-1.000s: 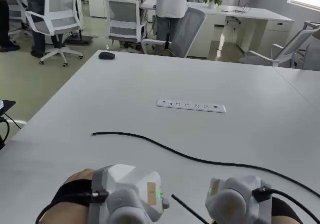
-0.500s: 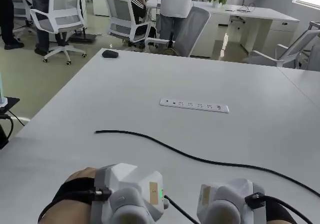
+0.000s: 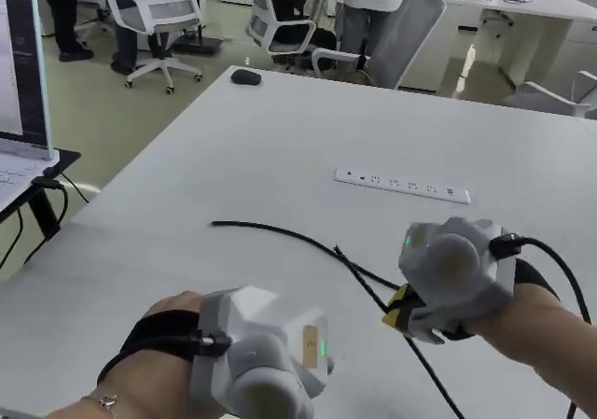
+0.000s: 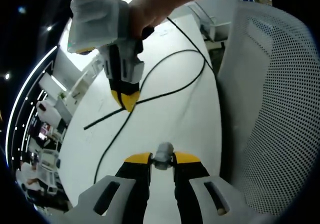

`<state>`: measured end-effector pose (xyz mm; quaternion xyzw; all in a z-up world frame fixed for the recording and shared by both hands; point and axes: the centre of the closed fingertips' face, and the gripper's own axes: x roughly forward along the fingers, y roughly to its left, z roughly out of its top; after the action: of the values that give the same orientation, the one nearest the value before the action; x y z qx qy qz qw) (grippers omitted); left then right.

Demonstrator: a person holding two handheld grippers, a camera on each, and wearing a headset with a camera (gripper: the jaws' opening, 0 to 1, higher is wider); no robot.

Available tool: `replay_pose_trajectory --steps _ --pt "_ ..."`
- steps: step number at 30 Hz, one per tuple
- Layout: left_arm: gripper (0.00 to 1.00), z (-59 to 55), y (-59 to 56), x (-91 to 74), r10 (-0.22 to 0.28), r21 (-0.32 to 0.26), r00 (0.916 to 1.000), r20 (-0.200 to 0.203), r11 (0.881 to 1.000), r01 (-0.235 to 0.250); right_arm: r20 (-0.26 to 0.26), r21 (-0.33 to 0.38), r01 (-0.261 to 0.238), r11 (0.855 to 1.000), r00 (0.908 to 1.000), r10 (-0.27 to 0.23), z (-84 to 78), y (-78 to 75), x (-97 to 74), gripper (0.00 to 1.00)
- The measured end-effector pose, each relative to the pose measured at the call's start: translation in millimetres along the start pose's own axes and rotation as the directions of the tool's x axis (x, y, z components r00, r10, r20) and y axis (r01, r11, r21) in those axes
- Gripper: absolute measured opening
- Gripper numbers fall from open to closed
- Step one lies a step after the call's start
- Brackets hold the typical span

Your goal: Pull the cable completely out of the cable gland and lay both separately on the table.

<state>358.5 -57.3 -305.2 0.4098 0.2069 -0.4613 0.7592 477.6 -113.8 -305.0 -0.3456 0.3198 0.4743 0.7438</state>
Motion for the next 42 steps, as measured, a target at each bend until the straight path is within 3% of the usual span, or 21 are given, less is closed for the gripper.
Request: replay_pose_trajectory --steps 3,4,6,8,11,14,16,19,23,24,28,31,33,35,36,37,42 --pt "0.18 -2.6 1.5 0.6 0.003 -0.016 1.0000 -0.005 1.000 -0.004 0.052 0.158 0.063 0.985 0.9960 -0.072 -0.7 -53.3 11.4 0.05" --pt "0.18 -3.6 1.3 1.1 0.002 -0.021 1.0000 -0.008 1.000 -0.002 0.051 0.171 0.074 0.983 0.9952 -0.083 -2.4 -59.8 12.7 0.05" --pt "0.18 -5.3 1.3 2.2 0.000 -0.027 0.9999 -0.013 1.000 -0.001 0.048 0.225 0.122 0.967 0.9896 -0.136 -12.7 -87.7 18.3 0.05" --pt "0.18 -6.0 0.8 2.9 -0.003 -0.031 0.9999 -0.016 1.000 0.002 0.025 0.285 0.161 0.945 0.9842 -0.175 -26.9 -108.3 20.7 0.05" --pt "0.18 -7.9 0.9 4.2 -0.006 -0.046 0.9998 -0.021 0.999 0.005 -0.013 0.390 0.216 0.895 0.9733 -0.229 -54.2 -134.7 20.7 0.05" --pt "0.18 -10.0 0.6 5.2 -0.008 -0.054 0.9996 -0.028 0.999 0.006 -0.060 0.451 0.253 0.856 0.9654 -0.254 -79.1 -150.0 19.1 0.07" --pt "0.18 -10.8 0.2 5.7 -0.011 -0.060 0.9995 -0.031 0.998 0.009 -0.093 0.439 0.280 0.854 0.9594 -0.266 -97.6 -165.4 20.5 0.10" --pt "0.18 -11.0 -0.6 6.6 -0.014 -0.065 0.9994 -0.032 0.998 0.012 -0.101 0.440 0.270 0.857 0.9627 -0.251 -110.2 -175.2 21.3 0.13" --pt "0.18 -9.9 -0.1 7.3 -0.015 -0.076 0.9995 -0.027 0.997 0.013 -0.080 0.437 0.249 0.864 0.9679 -0.238 -114.1 -161.7 3.1 0.12" --pt "0.18 -8.3 0.2 7.7 -0.015 -0.083 0.9997 -0.021 0.996 0.013 -0.065 0.426 0.236 0.873 0.9708 -0.231 -107.7 -155.1 -0.8 0.11" --pt "0.18 -4.2 -2.7 9.8 -0.025 -0.091 0.9996 -0.015 0.996 0.024 -0.029 0.416 0.213 0.884 0.9747 -0.222 -104.3 -123.0 -24.2 0.12" --pt "0.18 -2.5 -8.1 11.4 -0.044 -0.083 0.9989 -0.016 0.996 0.043 0.019 0.441 0.180 0.879 0.9776 -0.210 -101.9 -78.0 -48.9 0.13" --pt "0.18 1.9 -12.1 12.4 -0.072 -0.120 0.9974 0.000 0.990 0.072 0.032 0.442 0.162 0.882 0.9801 -0.196 -104.6 -48.5 -63.5 0.14" --pt "0.18 3.8 -11.3 12.9 -0.079 -0.116 0.9969 -0.005 0.990 0.078 0.041 0.451 0.151 0.880 0.9810 -0.190 -107.5 -20.1 -78.4 0.14" --pt "0.18 3.1 -10.6 13.4 -0.080 -0.100 0.9967 -0.013 0.992 0.079 0.046 0.463 0.153 0.873 0.9795 -0.196 -108.3 -10.8 -85.2 0.13" --pt "0.18 2.6 -8.8 13.6 -0.078 -0.081 0.9967 -0.019 0.994 0.077 0.059 0.459 0.149 0.876 0.9787 -0.197 -107.4 0.1 -92.1 0.13" --pt "0.18 7.7 -3.5 29.9 -0.155 -0.140 0.9879 0.012 0.978 0.155 0.123 0.496 0.129 0.859 0.9685 -0.216 -105.4 53.5 -132.4 0.14"
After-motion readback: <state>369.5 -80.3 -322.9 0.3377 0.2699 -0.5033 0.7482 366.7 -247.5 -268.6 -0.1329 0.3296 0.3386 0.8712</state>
